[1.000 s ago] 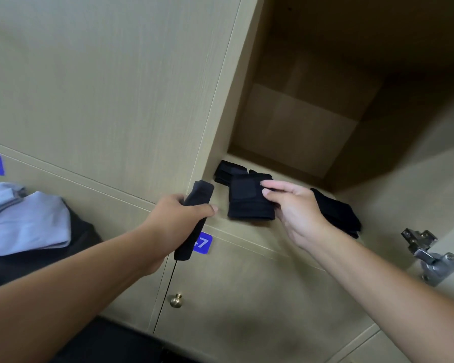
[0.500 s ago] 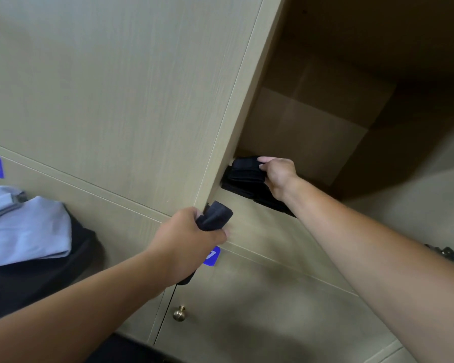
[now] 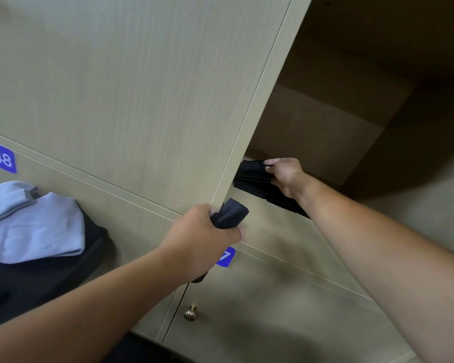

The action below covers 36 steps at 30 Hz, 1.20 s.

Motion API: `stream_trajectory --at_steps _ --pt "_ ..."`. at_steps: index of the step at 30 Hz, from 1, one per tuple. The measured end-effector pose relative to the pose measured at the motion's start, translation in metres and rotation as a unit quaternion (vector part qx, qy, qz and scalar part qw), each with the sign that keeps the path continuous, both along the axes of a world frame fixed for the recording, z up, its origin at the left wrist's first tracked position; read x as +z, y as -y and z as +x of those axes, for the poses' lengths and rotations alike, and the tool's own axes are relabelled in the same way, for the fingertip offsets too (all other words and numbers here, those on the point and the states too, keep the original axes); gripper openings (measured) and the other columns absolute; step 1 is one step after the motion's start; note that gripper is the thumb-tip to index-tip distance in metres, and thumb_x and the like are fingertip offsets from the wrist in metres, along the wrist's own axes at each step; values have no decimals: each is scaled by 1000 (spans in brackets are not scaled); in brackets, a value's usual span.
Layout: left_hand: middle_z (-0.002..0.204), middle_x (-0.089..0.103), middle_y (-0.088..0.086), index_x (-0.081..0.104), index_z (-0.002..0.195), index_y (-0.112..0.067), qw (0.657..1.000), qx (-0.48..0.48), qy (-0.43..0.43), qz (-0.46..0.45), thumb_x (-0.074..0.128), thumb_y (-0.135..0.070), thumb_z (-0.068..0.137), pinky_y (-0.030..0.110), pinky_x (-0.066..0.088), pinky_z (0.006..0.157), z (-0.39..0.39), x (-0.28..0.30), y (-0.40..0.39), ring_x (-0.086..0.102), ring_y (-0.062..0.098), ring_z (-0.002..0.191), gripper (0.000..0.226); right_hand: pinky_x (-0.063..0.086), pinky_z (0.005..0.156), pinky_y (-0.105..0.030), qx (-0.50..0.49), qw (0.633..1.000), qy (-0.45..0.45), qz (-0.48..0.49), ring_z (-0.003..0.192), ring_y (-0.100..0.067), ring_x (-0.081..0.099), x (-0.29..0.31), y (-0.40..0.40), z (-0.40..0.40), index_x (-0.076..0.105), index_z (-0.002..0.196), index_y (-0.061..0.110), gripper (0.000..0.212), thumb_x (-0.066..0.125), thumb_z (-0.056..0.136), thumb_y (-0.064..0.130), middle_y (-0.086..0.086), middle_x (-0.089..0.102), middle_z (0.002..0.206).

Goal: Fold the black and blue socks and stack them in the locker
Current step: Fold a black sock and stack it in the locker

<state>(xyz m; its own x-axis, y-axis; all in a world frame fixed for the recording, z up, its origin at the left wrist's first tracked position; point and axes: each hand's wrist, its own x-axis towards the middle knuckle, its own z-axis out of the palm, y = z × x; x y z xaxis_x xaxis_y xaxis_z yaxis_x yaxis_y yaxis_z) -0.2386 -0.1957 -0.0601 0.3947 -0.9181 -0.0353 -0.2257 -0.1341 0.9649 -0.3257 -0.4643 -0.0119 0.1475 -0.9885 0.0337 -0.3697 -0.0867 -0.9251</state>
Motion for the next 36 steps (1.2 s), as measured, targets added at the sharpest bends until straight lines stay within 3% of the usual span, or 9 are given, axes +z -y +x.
stream_trajectory --at_steps 7,10,13,17,23,27,31,33,36 --pt "68 49 -1 49 82 -19 1000 -8 3 0 73 -36 88 28 41 63 5 3 -2 48 16 62 31 54 87 -31 9 1000 -25 12 114 -31 63 5 -4 -5 69 117 -3 26 57 95 -10 -17 65 112" --pt "69 50 0 49 82 -19 1000 -9 7 1 74 -37 88 28 42 63 5 4 -4 49 16 63 31 56 89 -32 0 997 -83 -3 110 -27 64 7 -4 -7 73 107 3 19 66 91 -4 -12 68 109" --pt "71 51 1 50 84 -18 1000 -7 5 3 76 -38 87 29 43 64 5 6 -4 50 17 64 32 54 100 -39 -17 988 -149 -34 105 -24 62 13 -5 -13 70 86 14 12 71 89 3 -9 69 111" --pt "72 50 0 50 85 -19 1000 -16 17 13 78 -39 86 25 40 61 5 10 -7 48 15 63 35 53 102 -39 -22 988 -144 -60 104 -21 59 19 -13 -26 70 99 15 15 66 90 5 -7 69 117" --pt "78 49 -2 52 99 -16 999 -39 17 27 81 -44 82 26 38 61 4 15 -14 47 12 67 44 54 99 -39 25 990 -114 -79 103 -23 64 12 -68 -53 71 91 20 15 63 93 6 -4 70 106" --pt "84 51 -3 53 104 -14 998 -50 14 22 83 -46 78 27 39 66 1 18 -19 49 13 74 51 55 66 -27 87 996 -26 -4 79 -20 67 6 -138 -70 66 101 15 10 57 101 12 -11 70 112" --pt "99 58 -3 52 105 -24 996 -91 20 9 87 -69 50 25 47 70 0 22 -23 58 12 86 79 58 84 -40 171 979 26 112 78 -22 72 8 -194 -80 61 118 14 31 56 102 40 -9 72 109" --pt "111 60 -2 50 109 -31 994 -95 44 12 83 -77 36 32 54 82 1 19 -23 62 14 101 93 58 87 -39 224 965 10 134 80 -22 73 13 -211 -84 62 120 13 38 53 102 44 -5 76 103" --pt "119 61 -3 48 116 -38 994 -100 51 0 84 -78 34 44 56 96 1 18 -22 62 16 112 98 58 87 -35 276 948 4 158 97 -30 74 15 -220 -89 61 124 10 41 58 100 43 -10 76 108"
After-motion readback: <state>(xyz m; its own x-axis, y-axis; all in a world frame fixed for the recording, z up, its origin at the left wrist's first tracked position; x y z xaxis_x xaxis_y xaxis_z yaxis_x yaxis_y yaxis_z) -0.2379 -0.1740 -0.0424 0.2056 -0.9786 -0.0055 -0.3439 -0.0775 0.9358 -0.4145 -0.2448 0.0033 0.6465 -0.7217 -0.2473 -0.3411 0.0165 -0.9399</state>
